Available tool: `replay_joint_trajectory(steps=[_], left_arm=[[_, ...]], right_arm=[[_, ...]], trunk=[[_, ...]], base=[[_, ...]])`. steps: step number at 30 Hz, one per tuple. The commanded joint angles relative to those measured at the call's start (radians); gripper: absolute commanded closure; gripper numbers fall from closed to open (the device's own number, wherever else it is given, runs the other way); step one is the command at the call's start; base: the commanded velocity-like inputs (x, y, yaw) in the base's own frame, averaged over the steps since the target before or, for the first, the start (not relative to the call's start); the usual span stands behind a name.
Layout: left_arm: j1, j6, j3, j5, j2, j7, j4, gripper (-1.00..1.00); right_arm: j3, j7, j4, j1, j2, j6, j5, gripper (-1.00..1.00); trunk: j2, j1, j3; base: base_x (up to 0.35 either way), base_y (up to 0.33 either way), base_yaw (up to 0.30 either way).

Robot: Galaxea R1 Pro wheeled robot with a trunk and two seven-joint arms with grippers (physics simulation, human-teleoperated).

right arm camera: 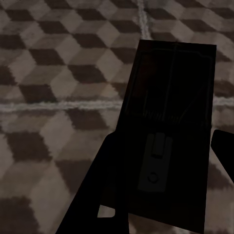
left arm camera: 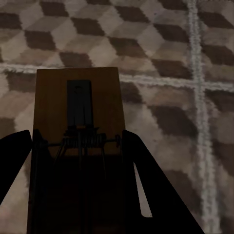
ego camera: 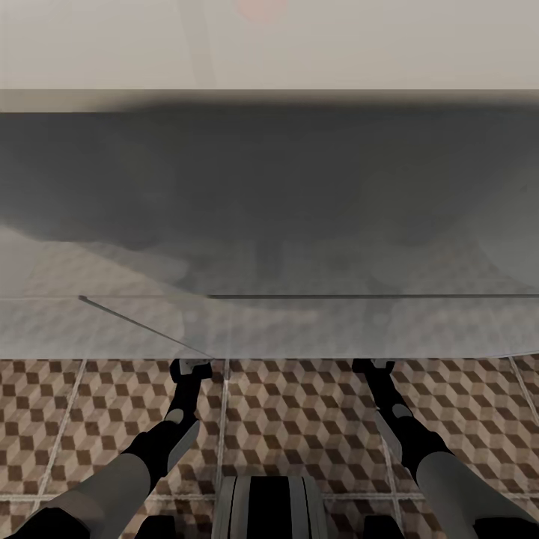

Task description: Take the four mousetraps from the cabinet in the bathroom and place them on the bathroom floor. Make sure all four end up on the same floor surface, and ensure that at least two of them are either under or directly next to the same bathroom sink.

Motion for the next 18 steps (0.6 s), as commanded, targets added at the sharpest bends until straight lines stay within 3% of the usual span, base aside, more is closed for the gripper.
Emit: replay_joint_trajectory(steps=[1, 18], left_arm=[[-0.001, -0.004, -0.008, 0.005, 0.001, 0.008, 0.0, 1.0], [-0.004, -0.001, -0.006, 0.007, 0.01, 0.011, -0.001, 1.0]], right_arm=[[0.005, 0.003, 0.001, 0.0, -0.001, -0.003, -0.011, 1.0], [0.005, 0.003, 0.002, 0.0, -0.001, -0.004, -0.011, 1.0]], trunk=[[0.0, 0.0, 0.0], [0.0, 0.0, 0.0]], base=[[0.0, 0.0, 0.0], [0.0, 0.0, 0.0]])
